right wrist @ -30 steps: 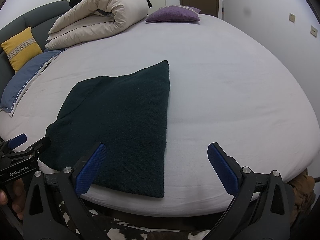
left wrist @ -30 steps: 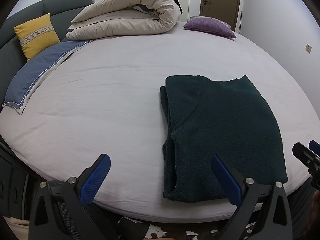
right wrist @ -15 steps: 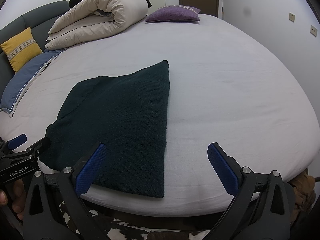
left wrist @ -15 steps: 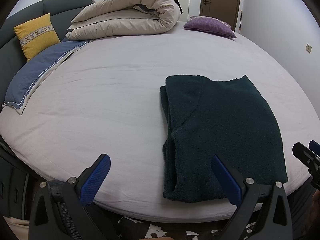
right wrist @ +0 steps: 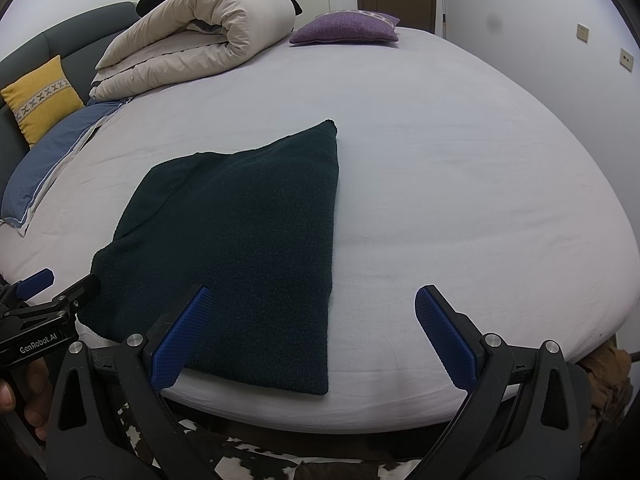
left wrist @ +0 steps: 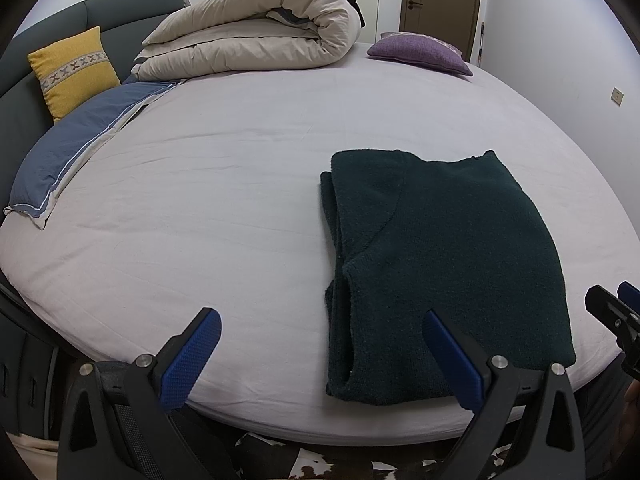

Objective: Fold small clothes

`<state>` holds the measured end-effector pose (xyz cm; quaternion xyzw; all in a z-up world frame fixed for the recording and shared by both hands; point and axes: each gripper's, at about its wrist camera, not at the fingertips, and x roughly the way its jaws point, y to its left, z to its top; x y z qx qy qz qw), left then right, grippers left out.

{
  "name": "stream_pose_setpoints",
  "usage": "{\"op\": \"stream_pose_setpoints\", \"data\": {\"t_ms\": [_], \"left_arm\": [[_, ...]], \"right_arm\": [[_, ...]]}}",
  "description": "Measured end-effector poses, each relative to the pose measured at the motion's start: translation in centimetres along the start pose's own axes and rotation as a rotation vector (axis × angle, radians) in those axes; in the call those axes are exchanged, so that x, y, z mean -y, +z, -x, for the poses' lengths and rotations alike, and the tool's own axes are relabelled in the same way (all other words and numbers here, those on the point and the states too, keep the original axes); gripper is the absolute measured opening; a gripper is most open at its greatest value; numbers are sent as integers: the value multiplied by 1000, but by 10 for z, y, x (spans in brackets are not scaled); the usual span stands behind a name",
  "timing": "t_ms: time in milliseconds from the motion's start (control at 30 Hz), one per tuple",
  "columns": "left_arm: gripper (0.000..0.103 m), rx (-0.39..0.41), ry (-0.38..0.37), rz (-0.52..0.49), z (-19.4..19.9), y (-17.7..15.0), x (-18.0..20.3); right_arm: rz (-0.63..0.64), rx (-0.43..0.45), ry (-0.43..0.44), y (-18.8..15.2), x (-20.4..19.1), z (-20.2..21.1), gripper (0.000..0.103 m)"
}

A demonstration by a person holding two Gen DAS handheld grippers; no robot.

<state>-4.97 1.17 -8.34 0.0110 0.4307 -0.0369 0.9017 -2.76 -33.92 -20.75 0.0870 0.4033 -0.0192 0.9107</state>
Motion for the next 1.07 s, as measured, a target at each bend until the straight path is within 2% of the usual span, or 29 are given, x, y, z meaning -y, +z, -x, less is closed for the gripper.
{"op": "stream_pose_setpoints", "data": {"t_ms": [1067], "left_arm": [[103, -13, 4, -17, -4, -3, -3]], "right_arm": [[-21, -6, 0, -4, -6, -2, 103]]}}
